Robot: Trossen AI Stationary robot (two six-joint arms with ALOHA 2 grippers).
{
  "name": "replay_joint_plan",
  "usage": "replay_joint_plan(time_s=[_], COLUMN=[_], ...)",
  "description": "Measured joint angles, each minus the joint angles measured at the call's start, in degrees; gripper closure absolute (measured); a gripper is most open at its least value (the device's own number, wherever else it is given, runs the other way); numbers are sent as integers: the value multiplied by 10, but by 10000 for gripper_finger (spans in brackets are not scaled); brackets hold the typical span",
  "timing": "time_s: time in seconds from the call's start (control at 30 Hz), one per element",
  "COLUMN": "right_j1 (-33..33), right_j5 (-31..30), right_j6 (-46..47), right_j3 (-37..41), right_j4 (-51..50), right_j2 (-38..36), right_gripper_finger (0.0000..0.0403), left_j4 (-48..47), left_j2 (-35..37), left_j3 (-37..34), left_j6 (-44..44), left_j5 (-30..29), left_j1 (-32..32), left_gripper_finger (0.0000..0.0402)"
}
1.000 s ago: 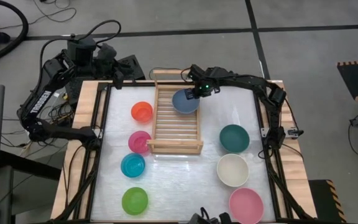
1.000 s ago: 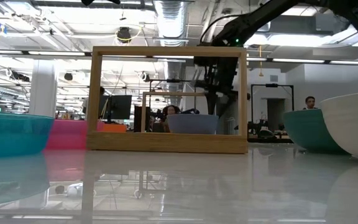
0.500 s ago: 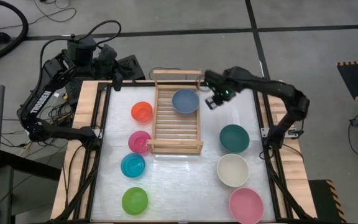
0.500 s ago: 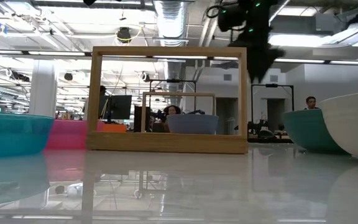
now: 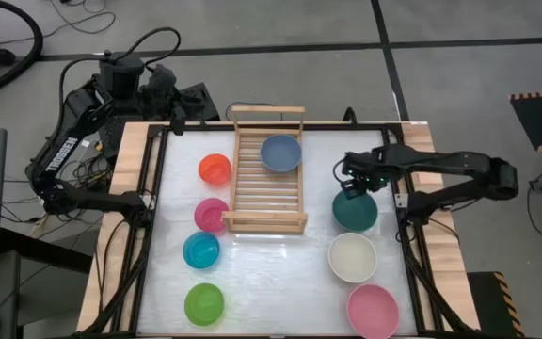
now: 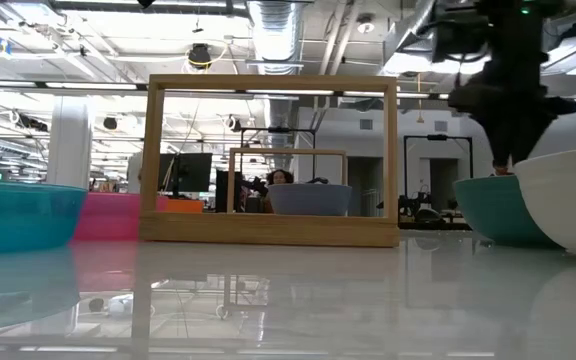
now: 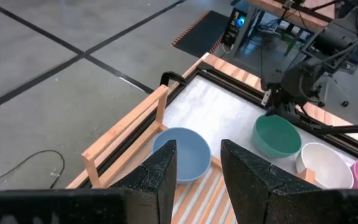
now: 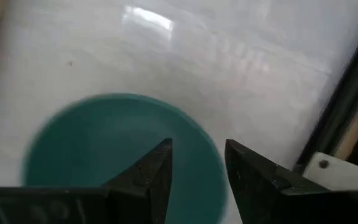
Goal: Place and stack bowls onto a shelf
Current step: Stack the right green bowl on the blue bowl on the shelf
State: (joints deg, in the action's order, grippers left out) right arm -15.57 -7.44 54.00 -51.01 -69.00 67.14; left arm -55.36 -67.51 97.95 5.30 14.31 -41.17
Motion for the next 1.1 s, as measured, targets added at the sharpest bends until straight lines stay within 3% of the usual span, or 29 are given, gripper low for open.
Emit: replay_joint_plan(time_s=[0.3, 0.5, 0.6, 0.87, 1.1], right_j1=[-20, -22, -22, -22, -42], right_j5=[28, 36, 53, 99, 100], right_j6=[-73, -73, -69, -46, 9], right_j3=[57, 93, 96, 118, 74], right_j4=[10, 18, 20, 33, 35], right_j2=[-32, -32, -31, -32, -30], right_gripper_finger=[215, 217, 241, 373, 374], left_j4=[-6, -8, -9, -9, -7], left_j2=[0, 0, 0, 0, 0], left_j3=[0, 0, 0, 0, 0], left_j6=[25, 27, 28, 29, 29], left_j5=[0, -4, -18, -31, -31], left_j1=[0, 0, 0, 0, 0], left_gripper_finger=[292, 292, 291, 291, 291])
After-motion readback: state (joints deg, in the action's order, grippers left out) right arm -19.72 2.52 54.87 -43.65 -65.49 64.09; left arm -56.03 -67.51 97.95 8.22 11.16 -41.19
